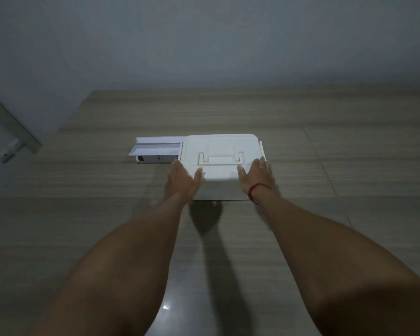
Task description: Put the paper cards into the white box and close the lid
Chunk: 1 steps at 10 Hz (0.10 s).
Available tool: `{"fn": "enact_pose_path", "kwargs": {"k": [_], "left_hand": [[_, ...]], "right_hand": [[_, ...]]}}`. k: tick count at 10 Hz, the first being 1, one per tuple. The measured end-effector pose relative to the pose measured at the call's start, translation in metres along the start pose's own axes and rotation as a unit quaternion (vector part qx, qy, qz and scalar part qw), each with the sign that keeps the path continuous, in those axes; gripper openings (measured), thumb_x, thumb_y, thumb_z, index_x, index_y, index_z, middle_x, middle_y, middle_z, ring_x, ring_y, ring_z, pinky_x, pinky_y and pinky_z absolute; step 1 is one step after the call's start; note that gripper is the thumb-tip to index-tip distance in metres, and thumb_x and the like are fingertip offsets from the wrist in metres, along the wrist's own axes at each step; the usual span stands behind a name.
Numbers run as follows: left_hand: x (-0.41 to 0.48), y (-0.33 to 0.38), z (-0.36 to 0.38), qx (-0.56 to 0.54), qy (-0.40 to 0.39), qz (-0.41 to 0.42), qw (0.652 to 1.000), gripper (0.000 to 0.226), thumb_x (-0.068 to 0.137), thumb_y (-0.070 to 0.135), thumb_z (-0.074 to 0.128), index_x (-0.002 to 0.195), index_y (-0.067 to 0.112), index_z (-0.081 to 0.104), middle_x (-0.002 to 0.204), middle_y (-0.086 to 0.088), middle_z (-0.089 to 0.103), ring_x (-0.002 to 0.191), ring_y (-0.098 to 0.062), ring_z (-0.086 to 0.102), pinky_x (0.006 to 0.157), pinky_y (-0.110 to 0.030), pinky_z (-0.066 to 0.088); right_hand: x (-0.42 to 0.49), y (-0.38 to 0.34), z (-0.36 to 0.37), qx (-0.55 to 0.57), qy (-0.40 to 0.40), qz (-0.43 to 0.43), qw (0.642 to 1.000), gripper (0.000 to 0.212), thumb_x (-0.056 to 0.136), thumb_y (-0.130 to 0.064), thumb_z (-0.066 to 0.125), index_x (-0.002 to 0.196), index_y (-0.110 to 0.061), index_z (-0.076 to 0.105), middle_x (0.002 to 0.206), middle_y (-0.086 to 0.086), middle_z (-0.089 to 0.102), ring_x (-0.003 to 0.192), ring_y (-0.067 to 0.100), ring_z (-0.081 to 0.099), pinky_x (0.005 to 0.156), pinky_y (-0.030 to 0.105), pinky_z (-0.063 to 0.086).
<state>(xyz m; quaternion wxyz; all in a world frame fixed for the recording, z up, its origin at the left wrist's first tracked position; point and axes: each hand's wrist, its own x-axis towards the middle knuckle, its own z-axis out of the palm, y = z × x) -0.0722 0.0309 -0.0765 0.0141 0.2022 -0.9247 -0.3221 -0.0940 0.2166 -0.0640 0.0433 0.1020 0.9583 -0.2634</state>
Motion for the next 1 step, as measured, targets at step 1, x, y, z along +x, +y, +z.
{"fn": "enact_pose_path", "kwargs": {"k": [1], "left_hand": [[-0.0348,-0.0189,0.0054,0.014,-0.015,0.024,1.000,0.081,0.091,0.055,0.043,0.149,0.004,0.021,0.153,-0.019,0.034,0.138,-0.036,0.038,0.111,-0.048,0.037]], "right_hand": [[-0.0397,0.0078,0.0108,-0.007,-0.006,-0.054,0.998,0.067,0.098,-0.043,0.037,0.152,-0.008,0.019,0.163,0.006,0.005,0.151,0.022,0.002,0.120,0.043,0.014]]}}
